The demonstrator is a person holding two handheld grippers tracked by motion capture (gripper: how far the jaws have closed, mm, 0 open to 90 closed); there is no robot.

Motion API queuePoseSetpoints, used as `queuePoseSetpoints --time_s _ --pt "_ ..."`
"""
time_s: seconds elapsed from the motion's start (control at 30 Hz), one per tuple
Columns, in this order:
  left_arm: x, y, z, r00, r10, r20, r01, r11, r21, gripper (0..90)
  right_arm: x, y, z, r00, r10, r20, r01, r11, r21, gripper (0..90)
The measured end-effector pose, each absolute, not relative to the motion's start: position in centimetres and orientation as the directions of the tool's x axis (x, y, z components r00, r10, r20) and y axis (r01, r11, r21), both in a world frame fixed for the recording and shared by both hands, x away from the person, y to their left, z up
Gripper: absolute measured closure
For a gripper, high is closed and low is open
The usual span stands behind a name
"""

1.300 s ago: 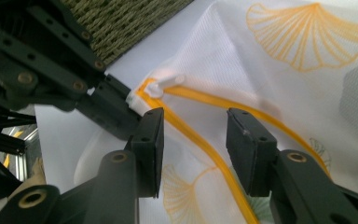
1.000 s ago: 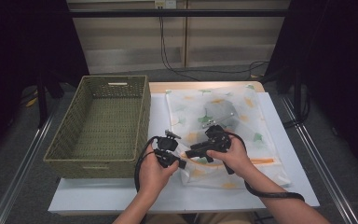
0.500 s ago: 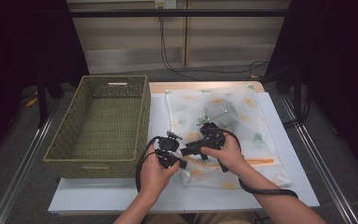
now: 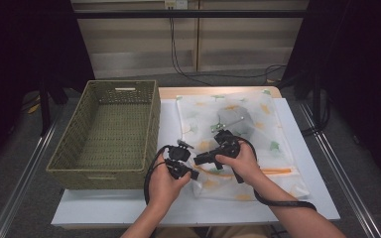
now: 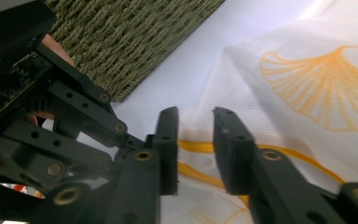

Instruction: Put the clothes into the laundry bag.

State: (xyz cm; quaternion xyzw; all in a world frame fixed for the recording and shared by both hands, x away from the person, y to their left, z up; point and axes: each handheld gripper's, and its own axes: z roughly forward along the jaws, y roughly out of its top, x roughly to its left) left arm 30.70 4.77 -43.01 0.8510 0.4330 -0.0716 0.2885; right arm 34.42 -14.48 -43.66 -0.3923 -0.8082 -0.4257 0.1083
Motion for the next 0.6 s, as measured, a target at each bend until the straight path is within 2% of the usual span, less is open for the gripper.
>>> queuePoseSetpoints --time_s 0.1,0.3,0.53,0.6 --pt "30.8 4.9 -43.0 0.614 0.694 -0.375 0.779 -0.458 0.428 87.9 34.3 -15.0 -43.7 -0.652 0.535 0.537 0.744 0.314 0.59 61.6" --pt "30.8 4.8 -42.9 0.619 0.694 -0.368 0.775 -0.464 0.429 87.9 34.1 -15.0 -44.4 -0.628 0.539 0.561 0.767 0.307 0.564 57.4" --pt "30.8 4.9 -43.0 0.617 0.694 -0.372 0.777 -0.461 0.429 87.9 34.3 -15.0 -44.9 -0.611 0.519 0.598 0.785 0.296 0.545 60.5" --pt "30.8 4.9 -43.0 0.615 0.694 -0.374 0.778 -0.458 0.43 87.9 34.3 -15.1 -44.9 -0.601 0.505 0.619 0.793 0.285 0.538 66.3"
